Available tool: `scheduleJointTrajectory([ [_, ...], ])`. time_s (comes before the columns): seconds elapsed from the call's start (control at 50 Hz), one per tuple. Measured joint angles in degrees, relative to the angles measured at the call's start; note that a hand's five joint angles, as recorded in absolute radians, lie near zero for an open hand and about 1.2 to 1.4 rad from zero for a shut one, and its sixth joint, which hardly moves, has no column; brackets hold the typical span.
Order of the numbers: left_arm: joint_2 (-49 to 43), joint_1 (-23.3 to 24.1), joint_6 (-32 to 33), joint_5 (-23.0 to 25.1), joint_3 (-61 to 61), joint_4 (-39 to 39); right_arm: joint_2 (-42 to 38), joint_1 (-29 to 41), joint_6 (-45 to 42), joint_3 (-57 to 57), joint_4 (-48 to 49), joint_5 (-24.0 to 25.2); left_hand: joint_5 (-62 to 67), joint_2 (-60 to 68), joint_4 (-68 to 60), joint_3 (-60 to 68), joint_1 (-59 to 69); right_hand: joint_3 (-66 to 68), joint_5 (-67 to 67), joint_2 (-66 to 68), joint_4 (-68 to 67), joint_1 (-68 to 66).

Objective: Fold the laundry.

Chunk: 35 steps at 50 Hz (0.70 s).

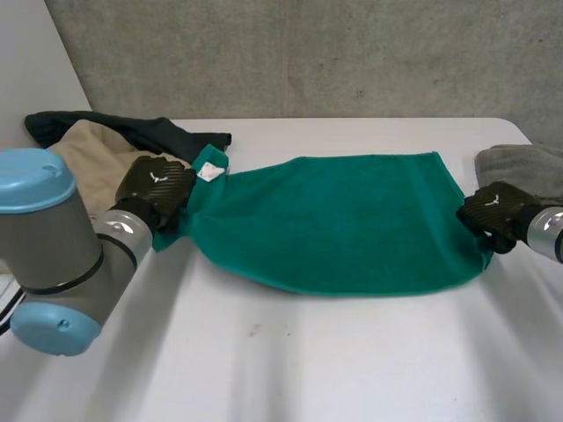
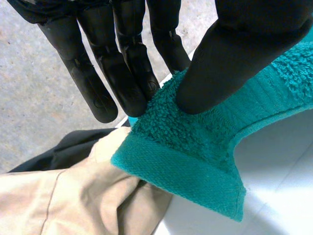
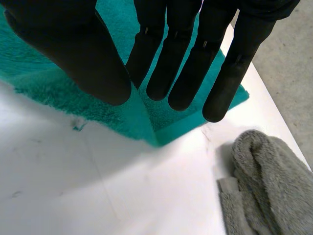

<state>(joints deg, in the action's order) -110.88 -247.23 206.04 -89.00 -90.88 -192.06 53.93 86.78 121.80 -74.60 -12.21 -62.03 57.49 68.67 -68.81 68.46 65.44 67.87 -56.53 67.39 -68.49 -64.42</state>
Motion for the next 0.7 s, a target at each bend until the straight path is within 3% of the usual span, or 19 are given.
scheduleJointTrajectory([
  [0.28,-5.9,-1.7,0.0,-0.3,4.5,0.3,-6.5,0.1,11.2,7.3,3.7,1.4,0.0,0.0,0.0,0.0,0.0,-0.1,0.0,-0.1,0.1,0.0],
  [0.38,-6.3,-2.2,0.0,-0.3,4.4,0.4,-7.7,0.0,13.7,9.1,3.7,0.6,0.0,0.0,0.0,0.0,0.0,-12.7,11.3,-12.8,13.3,9.6],
  [0.54,-6.3,-2.2,0.0,-0.2,3.7,0.6,-7.8,0.0,9.8,11.1,-3.6,-1.9,0.0,0.0,0.0,0.0,0.0,-37.3,37.0,-36.9,37.9,33.3],
  [0.64,-6.3,-2.1,0.0,-0.1,3.5,0.6,-8.3,0.0,4.7,11.5,-7.9,-3.6,0.0,0.0,0.0,0.0,0.0,-40.0,40.1,-39.7,40.9,35.9],
  [0.7,-6.2,-2.1,0.0,-0.1,3.4,0.6,-9.2,0.0,2.2,11.4,-9.1,-4.8,0.0,0.0,0.0,0.0,0.0,-30.1,29.8,-29.6,30.8,26.8],
])
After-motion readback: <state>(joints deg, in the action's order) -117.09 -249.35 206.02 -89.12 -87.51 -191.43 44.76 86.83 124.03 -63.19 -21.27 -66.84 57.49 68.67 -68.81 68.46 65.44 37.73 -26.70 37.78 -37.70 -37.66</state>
